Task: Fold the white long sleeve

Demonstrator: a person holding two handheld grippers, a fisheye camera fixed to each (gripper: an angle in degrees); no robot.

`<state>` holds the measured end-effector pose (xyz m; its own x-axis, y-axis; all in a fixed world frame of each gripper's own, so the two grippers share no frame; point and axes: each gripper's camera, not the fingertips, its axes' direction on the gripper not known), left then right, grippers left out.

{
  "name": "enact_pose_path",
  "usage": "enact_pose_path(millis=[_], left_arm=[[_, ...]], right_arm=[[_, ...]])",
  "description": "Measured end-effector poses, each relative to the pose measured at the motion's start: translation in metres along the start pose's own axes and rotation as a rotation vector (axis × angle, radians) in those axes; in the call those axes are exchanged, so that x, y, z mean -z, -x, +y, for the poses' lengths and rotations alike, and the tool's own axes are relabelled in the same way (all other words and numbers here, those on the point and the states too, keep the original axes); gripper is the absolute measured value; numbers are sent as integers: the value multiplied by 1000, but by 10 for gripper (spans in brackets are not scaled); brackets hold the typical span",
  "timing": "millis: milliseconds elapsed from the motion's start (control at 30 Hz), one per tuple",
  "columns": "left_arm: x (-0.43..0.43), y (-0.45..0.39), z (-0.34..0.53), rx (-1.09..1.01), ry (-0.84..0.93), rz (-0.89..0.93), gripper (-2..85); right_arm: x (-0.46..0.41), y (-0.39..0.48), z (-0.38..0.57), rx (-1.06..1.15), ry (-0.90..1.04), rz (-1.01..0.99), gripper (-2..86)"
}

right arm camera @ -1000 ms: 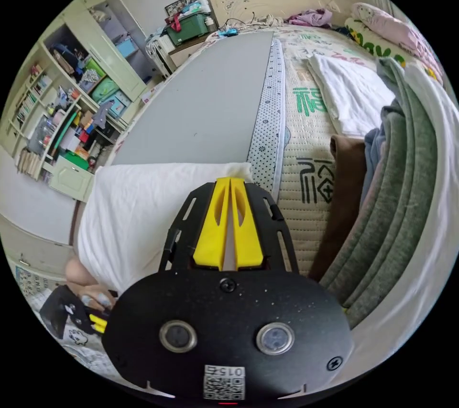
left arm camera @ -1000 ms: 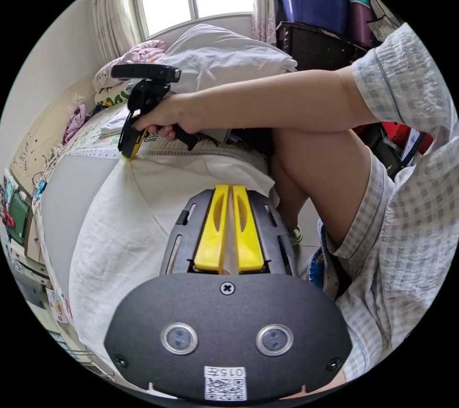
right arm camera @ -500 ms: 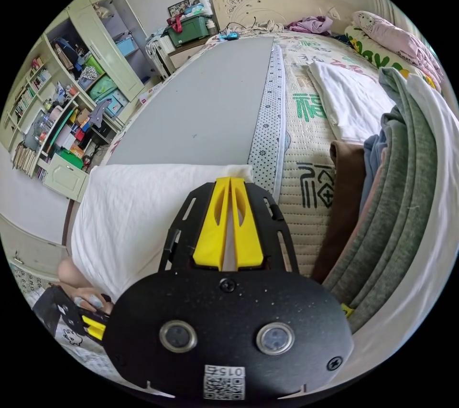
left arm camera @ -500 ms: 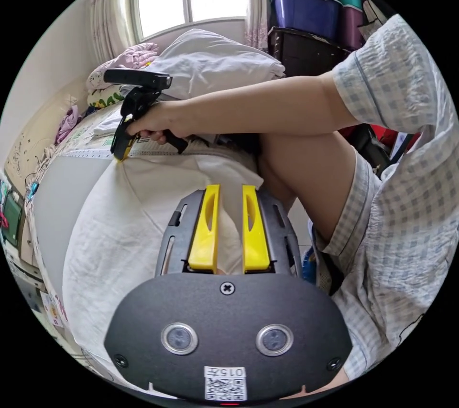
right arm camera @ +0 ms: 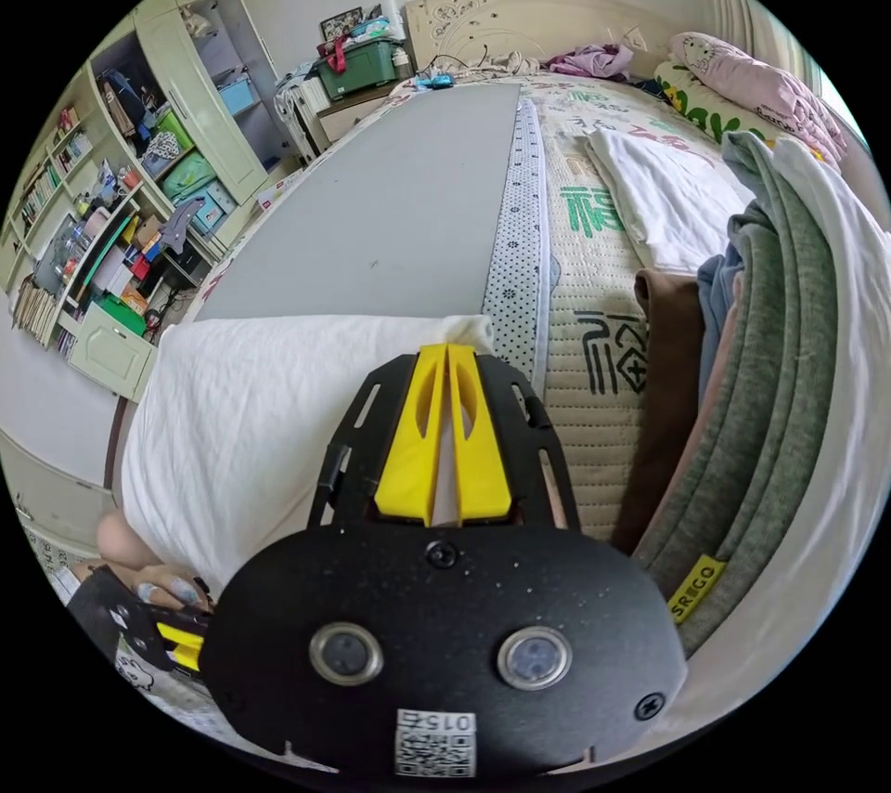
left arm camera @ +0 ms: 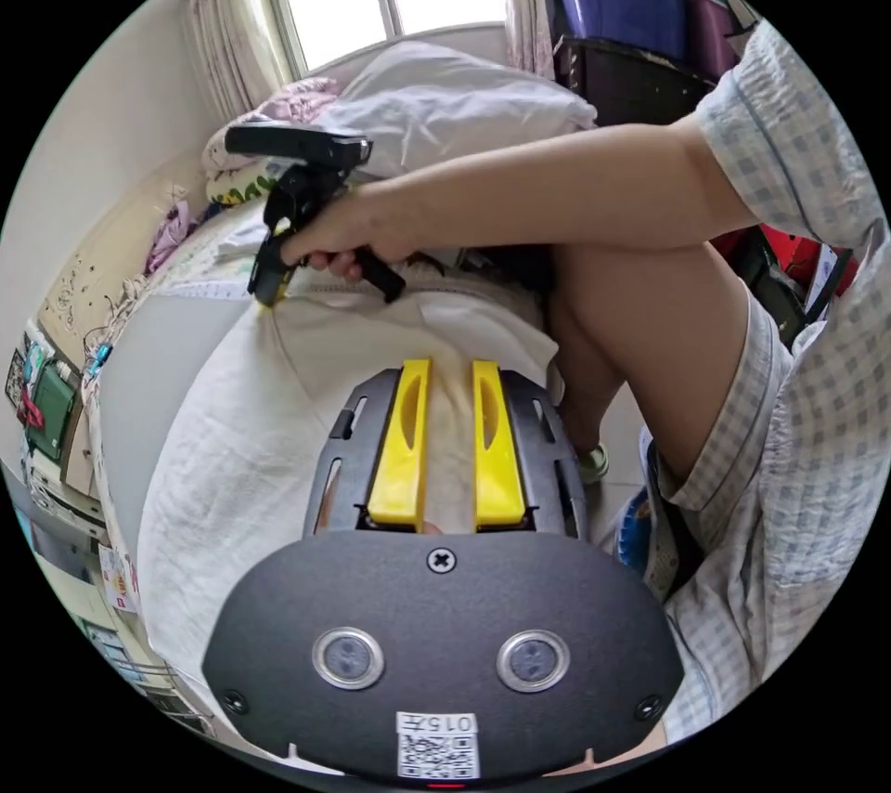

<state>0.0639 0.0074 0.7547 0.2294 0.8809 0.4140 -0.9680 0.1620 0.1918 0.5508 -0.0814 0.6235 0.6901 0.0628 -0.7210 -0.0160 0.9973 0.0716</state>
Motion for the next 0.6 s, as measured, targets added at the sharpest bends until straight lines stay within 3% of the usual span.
enact_pose_path(millis=[200, 467, 600], left_arm=[[-4, 19, -1, 11, 15, 41, 55], [-13, 73, 5, 137, 5, 241, 21], [-12, 70, 2, 33, -2, 278, 10]], right_arm=[[-4, 28, 3, 33, -24, 111, -6], [0, 29, -1, -21, -36, 75, -5], [5, 26, -5, -37, -26, 47, -6]])
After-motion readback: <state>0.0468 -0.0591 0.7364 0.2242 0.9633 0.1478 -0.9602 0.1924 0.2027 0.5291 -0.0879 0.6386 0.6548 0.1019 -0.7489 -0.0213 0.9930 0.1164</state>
